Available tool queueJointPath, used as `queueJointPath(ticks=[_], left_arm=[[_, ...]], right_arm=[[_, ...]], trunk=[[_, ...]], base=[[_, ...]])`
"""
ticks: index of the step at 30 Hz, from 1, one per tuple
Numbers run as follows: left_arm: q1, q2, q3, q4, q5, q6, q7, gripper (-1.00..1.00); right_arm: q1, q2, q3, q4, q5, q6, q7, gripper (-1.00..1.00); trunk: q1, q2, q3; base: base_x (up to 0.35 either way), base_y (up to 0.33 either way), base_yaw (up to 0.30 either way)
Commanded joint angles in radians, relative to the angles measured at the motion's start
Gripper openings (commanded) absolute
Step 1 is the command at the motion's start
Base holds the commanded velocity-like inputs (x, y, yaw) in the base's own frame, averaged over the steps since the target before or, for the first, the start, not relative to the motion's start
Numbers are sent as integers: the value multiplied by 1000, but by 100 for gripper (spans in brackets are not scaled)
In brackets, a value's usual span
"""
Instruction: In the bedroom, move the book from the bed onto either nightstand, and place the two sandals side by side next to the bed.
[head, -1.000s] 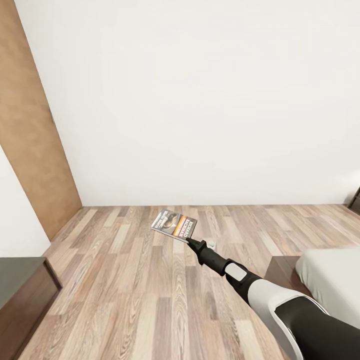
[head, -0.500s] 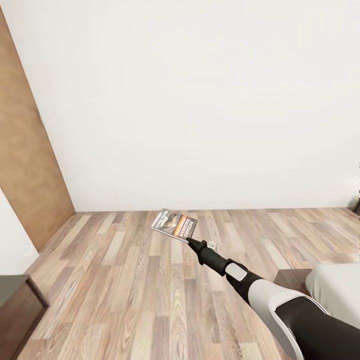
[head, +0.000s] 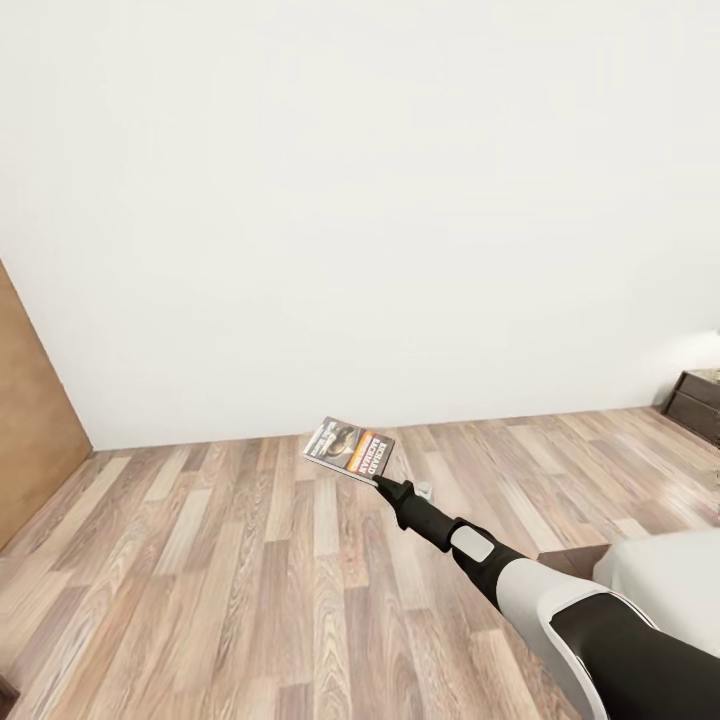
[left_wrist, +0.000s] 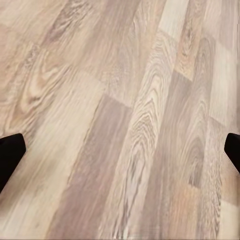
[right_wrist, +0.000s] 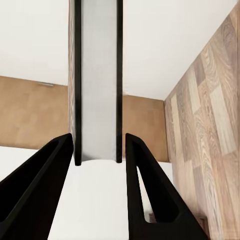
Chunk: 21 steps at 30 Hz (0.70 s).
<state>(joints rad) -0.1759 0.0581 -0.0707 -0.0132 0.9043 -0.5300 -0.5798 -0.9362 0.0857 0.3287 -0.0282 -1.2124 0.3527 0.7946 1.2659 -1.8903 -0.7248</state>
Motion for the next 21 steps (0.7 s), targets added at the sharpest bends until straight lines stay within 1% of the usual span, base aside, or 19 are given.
queueJointPath(ticks=[1,7,21], left_arm=[[0,0,-8,1,10,-2,-5,100],[0,0,-8,1,10,-1,-5,100],[0,0,-8,1,10,0,-5,100]], right_arm=[[-1,0,0,1,-14,9,2,-100],[-1,0,0,1,-15,9,3,-100],[-1,0,0,1,-15,9,2,-100]], trunk=[[0,0,-1],[0,0,-1],[0,0,-1]], base=[[316,0,-170],[324,0,-79],[333,0,-6]])
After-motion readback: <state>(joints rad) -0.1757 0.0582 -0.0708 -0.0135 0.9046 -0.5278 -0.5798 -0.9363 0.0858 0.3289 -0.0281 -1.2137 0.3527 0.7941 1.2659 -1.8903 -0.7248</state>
